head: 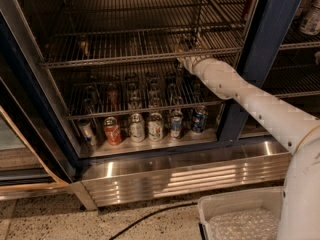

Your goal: Pick redbull can from middle shelf of fridge

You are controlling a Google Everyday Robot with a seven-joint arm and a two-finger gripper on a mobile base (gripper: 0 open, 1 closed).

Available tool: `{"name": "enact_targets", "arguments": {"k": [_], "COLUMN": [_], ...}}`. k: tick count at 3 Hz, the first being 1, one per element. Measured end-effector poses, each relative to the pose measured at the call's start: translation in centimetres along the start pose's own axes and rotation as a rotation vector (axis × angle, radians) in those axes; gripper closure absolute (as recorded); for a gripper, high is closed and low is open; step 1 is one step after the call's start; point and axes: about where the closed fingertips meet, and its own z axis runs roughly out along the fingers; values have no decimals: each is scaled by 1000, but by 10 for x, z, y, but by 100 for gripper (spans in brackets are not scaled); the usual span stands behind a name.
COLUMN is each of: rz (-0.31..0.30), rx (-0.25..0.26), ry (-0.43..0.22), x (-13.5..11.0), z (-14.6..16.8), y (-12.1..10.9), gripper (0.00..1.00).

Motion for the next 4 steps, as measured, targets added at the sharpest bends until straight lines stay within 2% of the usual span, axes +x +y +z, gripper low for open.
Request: {"name": "enact_targets", "arguments": {"k": [1, 2, 4], "rz": [-3, -25, -52], "rx": [-53, -146, -257], "ry": [8, 21, 31], "x": [6, 14, 19], "z": [-7, -28, -60], "y": [20, 53, 94], "gripper": [100, 100, 100]}}
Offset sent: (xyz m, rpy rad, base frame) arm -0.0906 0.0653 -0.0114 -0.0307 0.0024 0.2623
